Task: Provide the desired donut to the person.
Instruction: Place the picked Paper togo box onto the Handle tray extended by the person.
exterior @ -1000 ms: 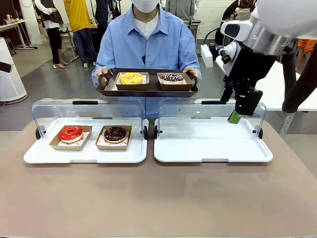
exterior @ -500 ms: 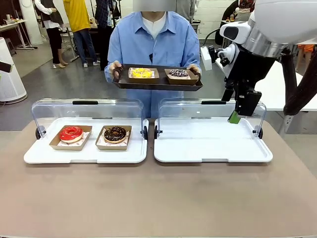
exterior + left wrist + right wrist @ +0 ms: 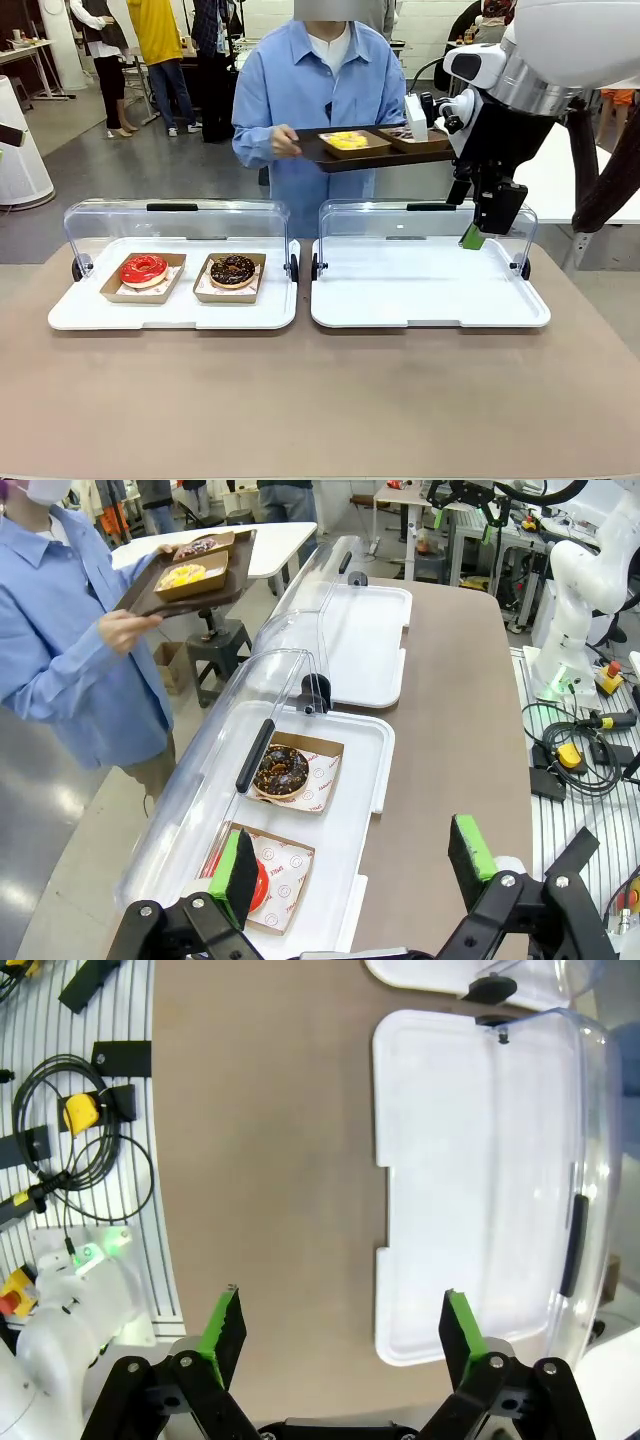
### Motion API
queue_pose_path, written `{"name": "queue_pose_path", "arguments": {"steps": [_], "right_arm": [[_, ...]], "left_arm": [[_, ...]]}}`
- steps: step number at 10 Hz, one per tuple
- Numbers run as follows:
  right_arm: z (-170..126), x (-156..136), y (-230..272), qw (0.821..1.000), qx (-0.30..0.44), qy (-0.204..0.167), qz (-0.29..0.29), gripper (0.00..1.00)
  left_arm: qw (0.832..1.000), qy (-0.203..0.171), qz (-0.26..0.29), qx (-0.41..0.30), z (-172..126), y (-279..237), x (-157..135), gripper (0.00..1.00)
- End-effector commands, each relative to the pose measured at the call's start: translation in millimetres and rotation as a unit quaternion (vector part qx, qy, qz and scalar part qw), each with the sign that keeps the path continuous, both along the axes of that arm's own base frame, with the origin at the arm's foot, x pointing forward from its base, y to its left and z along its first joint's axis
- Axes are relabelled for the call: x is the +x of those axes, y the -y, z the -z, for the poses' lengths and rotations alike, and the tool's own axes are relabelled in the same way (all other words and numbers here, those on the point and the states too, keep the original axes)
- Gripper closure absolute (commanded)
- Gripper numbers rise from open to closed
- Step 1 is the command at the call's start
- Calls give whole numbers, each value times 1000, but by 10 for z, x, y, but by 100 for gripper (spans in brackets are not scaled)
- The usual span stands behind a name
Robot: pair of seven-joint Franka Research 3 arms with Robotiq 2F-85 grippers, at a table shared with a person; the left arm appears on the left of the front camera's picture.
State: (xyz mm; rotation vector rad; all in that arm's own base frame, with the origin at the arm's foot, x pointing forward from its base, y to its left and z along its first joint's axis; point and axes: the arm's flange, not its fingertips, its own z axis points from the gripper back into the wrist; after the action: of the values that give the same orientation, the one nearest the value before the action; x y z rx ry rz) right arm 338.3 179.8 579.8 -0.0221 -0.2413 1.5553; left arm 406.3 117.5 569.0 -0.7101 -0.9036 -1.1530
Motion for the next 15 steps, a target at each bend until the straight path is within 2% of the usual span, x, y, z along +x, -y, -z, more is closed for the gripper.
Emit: {"name": "queue_pose_path", "arguments": {"steps": [1, 10, 11, 13, 15], "right_arm": [[-13, -6, 7, 1000, 8, -9, -4, 0], [-13, -6, 7, 1000, 8, -9, -4, 0], [0, 1, 1, 1000, 0, 0, 0, 0], [-184, 306, 495, 996, 88, -19, 4, 0], [-292, 554, 1247, 977, 206, -32, 36, 0]], "left_arm": [[1000, 2, 0, -1, -10, -2, -8, 0], [1000, 2, 0, -1, -10, -2, -8, 0], [1000, 2, 0, -1, -10, -2, -8, 0], [1000, 2, 0, -1, -10, -2, -8, 0], [1000, 2, 0, -1, -10, -2, -8, 0]]}}
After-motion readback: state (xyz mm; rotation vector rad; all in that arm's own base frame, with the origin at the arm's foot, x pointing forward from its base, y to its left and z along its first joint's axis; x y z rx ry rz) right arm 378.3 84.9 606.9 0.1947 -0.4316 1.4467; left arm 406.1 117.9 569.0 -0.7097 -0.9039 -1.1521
